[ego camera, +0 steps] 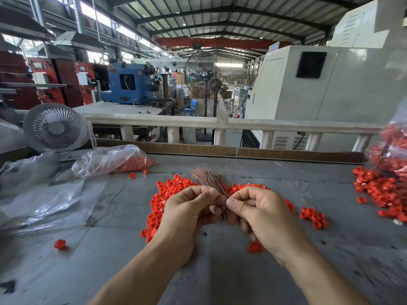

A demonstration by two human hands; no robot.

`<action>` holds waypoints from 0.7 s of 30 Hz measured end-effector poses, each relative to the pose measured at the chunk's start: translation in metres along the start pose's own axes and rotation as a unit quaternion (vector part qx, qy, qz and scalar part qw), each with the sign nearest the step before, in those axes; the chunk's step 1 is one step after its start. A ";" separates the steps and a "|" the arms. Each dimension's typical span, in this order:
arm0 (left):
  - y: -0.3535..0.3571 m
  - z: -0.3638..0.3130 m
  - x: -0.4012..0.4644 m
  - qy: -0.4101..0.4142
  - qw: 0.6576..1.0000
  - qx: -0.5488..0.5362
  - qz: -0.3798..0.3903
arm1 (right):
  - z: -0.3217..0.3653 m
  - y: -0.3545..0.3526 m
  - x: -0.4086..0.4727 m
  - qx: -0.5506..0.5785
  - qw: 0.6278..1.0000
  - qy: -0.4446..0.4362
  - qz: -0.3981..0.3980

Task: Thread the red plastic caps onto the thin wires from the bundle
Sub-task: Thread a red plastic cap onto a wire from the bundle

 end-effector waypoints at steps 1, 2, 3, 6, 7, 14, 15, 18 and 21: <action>0.000 -0.001 0.000 0.006 1.000 0.004 -0.004 | 0.000 0.000 0.000 -0.004 1.000 -0.003 0.002; -0.001 -0.001 0.000 0.011 1.000 0.008 -0.007 | -0.001 0.000 0.000 -0.007 1.000 -0.005 0.002; -0.001 -0.001 0.000 0.014 1.000 0.010 -0.009 | -0.001 0.000 0.001 -0.008 1.000 -0.006 0.001; -0.001 -0.001 0.000 0.013 1.000 0.013 -0.007 | -0.003 0.000 0.002 -0.012 1.000 -0.012 -0.011; 0.000 -0.001 0.000 0.012 1.000 0.014 -0.006 | -0.003 -0.001 0.002 -0.014 1.000 -0.016 -0.016; 0.001 -0.001 0.001 0.008 1.000 0.011 -0.015 | -0.005 0.000 0.003 -0.026 0.998 -0.028 -0.042; 0.001 0.000 0.001 0.007 1.000 0.011 -0.016 | -0.005 0.000 0.003 -0.027 0.998 -0.029 -0.044; 0.001 -0.001 0.000 0.015 0.999 0.021 -0.020 | -0.002 0.000 0.001 -0.027 0.998 -0.033 -0.047; -0.003 -0.001 0.000 0.054 0.991 0.110 -0.053 | 0.000 0.000 0.000 -0.048 0.996 -0.040 -0.056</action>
Point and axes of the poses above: each hand's wrist, its own x-axis towards the middle knuckle, its own y-axis out of the palm, z = x × y, the point moved 3 cm from there along x, towards the middle knuckle, and after that the axes turned 1 degree about -y, right-handed, at the moved point
